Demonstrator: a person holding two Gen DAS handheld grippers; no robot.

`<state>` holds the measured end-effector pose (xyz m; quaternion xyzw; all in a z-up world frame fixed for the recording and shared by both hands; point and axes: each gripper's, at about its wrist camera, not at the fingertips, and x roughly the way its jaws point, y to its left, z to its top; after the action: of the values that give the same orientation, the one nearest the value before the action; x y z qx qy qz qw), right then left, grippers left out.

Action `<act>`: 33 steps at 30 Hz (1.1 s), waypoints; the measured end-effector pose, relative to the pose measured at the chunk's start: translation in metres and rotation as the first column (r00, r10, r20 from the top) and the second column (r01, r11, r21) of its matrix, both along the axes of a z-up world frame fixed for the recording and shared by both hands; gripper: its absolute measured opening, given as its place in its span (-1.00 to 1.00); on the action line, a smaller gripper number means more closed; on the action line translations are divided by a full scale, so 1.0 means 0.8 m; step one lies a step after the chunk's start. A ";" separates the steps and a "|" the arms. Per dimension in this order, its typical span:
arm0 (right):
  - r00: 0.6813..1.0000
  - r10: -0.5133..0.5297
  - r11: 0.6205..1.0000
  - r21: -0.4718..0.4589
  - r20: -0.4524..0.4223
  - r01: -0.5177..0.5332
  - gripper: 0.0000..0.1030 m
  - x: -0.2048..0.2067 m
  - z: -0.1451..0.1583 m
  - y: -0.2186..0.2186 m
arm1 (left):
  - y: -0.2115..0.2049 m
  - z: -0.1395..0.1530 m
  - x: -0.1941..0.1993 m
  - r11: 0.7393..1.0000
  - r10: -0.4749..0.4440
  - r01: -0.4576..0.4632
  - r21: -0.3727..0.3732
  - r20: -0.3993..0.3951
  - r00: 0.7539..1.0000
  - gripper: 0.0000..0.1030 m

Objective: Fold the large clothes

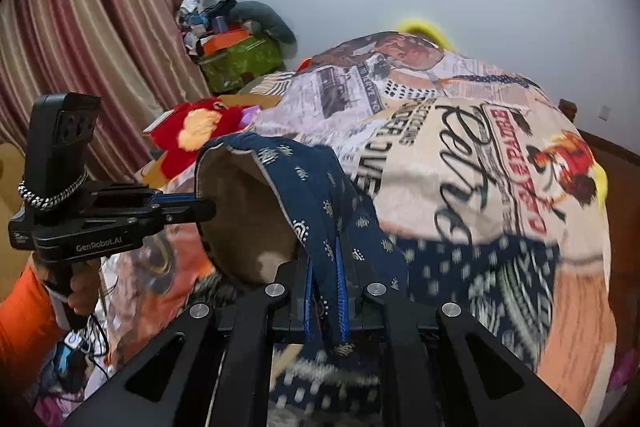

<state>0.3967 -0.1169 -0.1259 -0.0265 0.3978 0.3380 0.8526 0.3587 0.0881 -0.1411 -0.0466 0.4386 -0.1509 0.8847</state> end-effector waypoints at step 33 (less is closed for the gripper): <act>0.999 -0.028 0.999 -0.027 -0.018 0.027 0.26 -0.122 0.016 -0.076 | -0.011 0.018 -0.085 0.990 0.058 -0.067 0.128 0.071 0.996 -0.03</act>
<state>0.2988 -0.1775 -0.1127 -0.0291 0.4103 0.3212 0.8530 0.2908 0.0795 -0.1269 0.0028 0.4157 -0.0957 0.9044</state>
